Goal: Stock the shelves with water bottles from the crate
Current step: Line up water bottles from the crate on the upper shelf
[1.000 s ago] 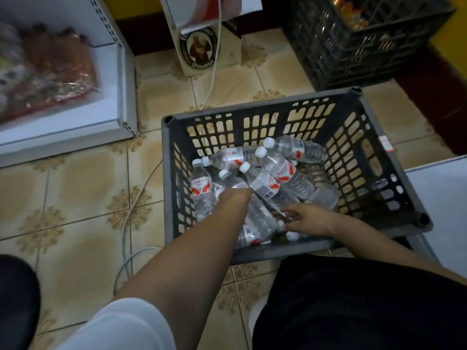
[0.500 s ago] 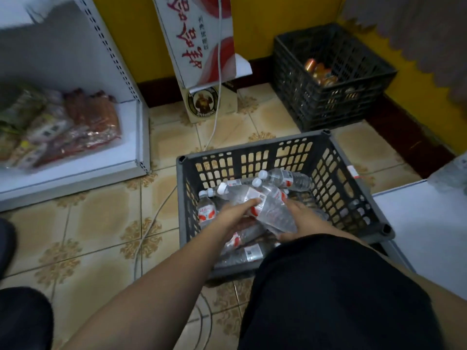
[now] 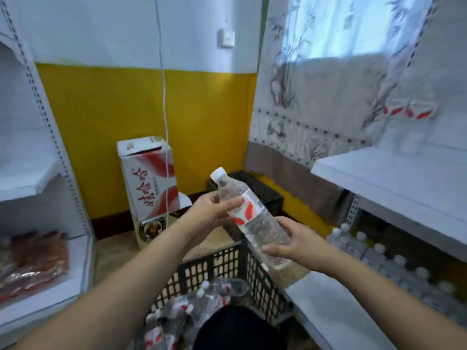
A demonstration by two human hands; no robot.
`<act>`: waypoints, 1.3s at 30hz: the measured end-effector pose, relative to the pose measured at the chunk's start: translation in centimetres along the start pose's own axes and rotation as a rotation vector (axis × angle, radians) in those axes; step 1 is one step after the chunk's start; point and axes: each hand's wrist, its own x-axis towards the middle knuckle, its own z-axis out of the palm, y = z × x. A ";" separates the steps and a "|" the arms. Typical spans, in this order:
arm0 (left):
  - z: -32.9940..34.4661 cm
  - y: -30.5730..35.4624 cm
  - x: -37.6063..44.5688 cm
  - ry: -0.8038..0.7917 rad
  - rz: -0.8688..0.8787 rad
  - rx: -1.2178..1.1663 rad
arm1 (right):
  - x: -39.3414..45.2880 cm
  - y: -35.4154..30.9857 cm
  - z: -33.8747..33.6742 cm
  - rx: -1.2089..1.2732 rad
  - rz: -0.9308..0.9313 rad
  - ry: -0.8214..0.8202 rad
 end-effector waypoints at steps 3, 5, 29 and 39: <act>5.2 5.4 -0.3 -0.029 0.103 0.082 | -3.5 -1.8 -4.5 -0.073 -0.027 0.094; 8.9 8.7 -0.4 -0.072 0.175 0.141 | -5.7 -2.9 -7.5 -0.129 -0.029 0.164; 34.3 15.8 15.5 -0.520 0.445 0.451 | -6.9 7.2 -26.0 -0.171 0.288 0.796; 35.0 8.5 29.0 -0.194 0.567 1.033 | 1.4 13.7 -32.9 -0.147 0.451 0.954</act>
